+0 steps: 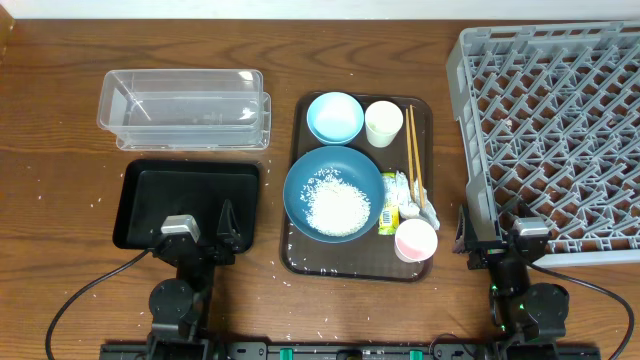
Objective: Sort waste into correct bins and load items into the dishwasher rack
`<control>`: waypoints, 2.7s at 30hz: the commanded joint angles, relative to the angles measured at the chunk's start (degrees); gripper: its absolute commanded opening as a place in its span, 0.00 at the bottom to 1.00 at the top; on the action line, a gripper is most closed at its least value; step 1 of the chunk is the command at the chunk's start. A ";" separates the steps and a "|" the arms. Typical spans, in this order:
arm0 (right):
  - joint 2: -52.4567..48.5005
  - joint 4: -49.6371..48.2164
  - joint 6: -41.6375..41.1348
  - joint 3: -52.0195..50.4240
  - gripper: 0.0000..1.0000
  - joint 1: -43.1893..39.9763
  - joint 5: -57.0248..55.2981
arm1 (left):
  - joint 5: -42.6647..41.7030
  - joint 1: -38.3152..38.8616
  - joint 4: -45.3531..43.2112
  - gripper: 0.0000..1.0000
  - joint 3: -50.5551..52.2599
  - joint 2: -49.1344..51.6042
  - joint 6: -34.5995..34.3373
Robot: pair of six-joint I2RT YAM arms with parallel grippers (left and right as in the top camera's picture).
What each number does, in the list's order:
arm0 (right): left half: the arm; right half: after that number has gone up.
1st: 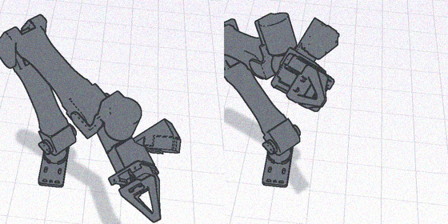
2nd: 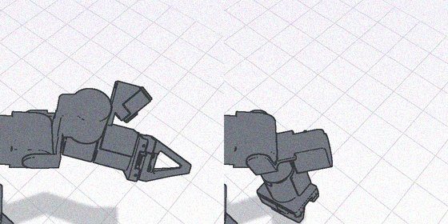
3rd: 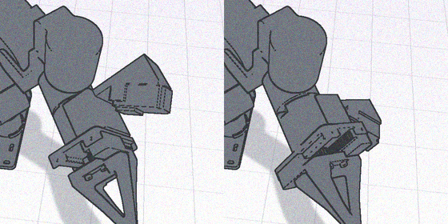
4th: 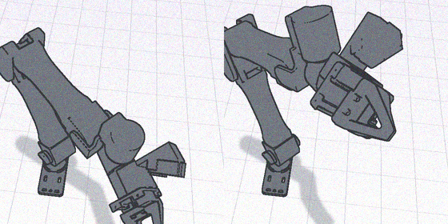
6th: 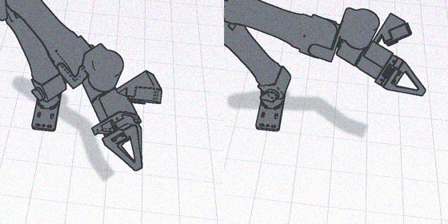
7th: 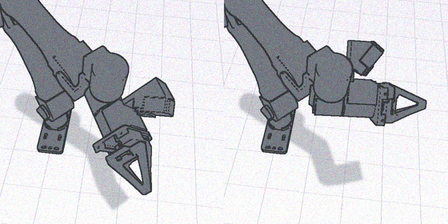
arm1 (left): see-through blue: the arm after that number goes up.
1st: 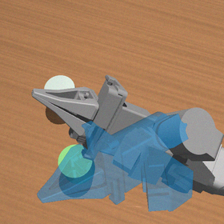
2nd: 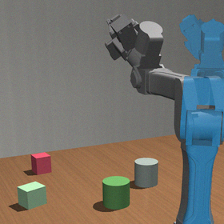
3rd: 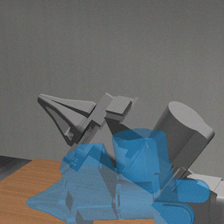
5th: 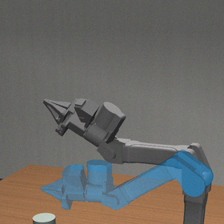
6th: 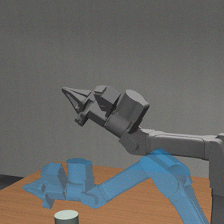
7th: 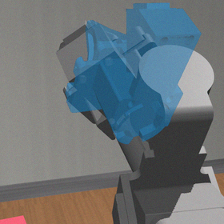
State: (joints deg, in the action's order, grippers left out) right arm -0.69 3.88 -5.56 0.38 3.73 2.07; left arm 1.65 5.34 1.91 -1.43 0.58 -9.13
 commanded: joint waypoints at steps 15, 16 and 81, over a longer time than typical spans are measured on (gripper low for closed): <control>-0.13 0.26 0.50 -0.07 0.99 0.31 -0.52 | 0.70 -0.24 2.08 0.89 1.20 -0.35 0.52; -0.13 0.26 0.50 -0.07 0.99 0.33 -0.52 | 0.70 -0.24 2.08 0.89 1.20 -0.35 0.52; -0.13 0.26 0.50 -0.07 0.99 0.33 -0.52 | -35.08 18.69 67.43 0.89 -99.69 87.14 -4.72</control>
State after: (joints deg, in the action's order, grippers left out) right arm -1.02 3.95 -5.56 0.38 3.73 1.67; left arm -31.77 21.23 69.93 -98.70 83.81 -14.57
